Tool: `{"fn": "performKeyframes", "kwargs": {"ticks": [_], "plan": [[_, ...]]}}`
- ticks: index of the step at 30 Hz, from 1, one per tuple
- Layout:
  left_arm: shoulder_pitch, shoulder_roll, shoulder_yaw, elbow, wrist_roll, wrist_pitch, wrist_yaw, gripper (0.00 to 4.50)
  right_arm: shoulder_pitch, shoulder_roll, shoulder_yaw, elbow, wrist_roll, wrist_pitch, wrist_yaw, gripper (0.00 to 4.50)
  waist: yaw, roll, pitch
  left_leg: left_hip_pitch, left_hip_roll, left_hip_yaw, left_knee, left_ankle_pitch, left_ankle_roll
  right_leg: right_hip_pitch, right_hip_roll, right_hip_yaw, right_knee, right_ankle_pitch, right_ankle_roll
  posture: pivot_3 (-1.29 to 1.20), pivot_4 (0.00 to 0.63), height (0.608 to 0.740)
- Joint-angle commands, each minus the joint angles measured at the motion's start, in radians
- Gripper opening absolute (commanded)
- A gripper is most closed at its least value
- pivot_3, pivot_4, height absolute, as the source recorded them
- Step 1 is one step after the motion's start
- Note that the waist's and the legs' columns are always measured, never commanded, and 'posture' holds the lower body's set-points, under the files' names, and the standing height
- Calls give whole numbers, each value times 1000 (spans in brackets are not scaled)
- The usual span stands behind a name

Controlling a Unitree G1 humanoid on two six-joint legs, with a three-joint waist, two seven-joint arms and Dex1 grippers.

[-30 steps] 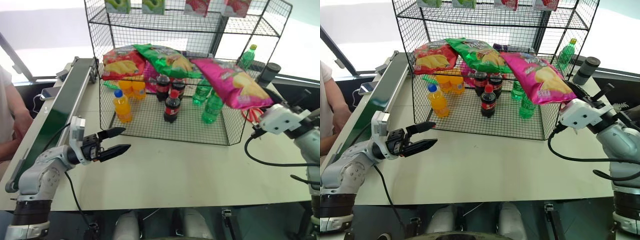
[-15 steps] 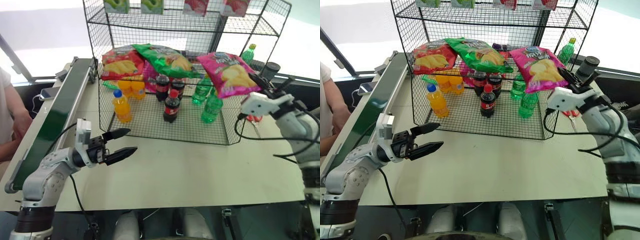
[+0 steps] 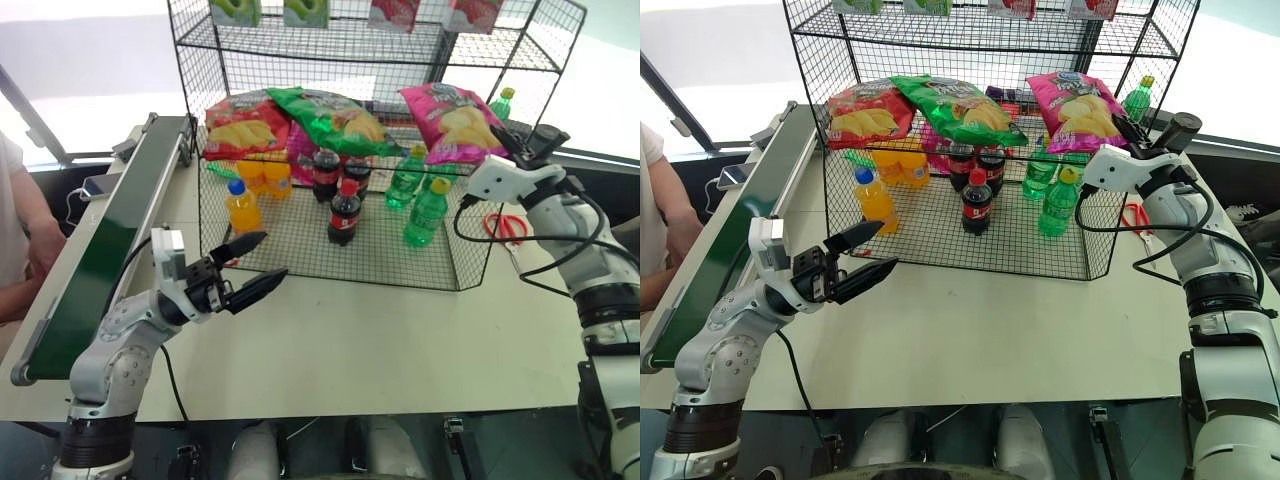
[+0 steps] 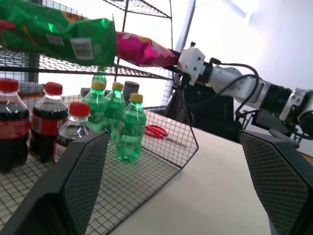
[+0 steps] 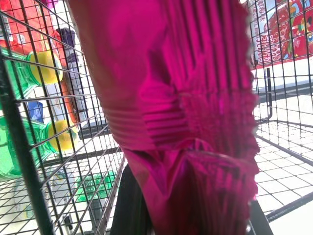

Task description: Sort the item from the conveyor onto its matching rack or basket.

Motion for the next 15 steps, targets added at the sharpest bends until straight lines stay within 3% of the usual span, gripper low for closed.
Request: {"fn": "performKeyframes", "kwargs": {"ticks": [1,3,9,15], "plan": [[5,-3,9,-47,-23,-13,7,4500,-28,-16,-12,-14,35,-13,-10,1148,0,0,0,0,0,0,0,0,0,0,0,0,0,0,0,0,150,726],[6,-8,8,-50,-20,-21,12,4500,-24,-16,-9,-24,37,-9,-6,1727,0,0,0,0,0,0,0,0,0,0,0,0,0,0,0,0,150,726],[14,-9,-4,-49,-2,-33,9,4500,9,-32,-32,-111,112,-14,67,4466,-1,0,0,1,0,0,0,0,0,1,0,0,0,0,0,0,150,726],[18,-11,-6,-38,7,-47,6,4500,114,-113,-61,-280,233,-59,234,4466,3,0,0,0,0,0,0,0,0,1,0,0,0,0,0,0,150,726]]}}
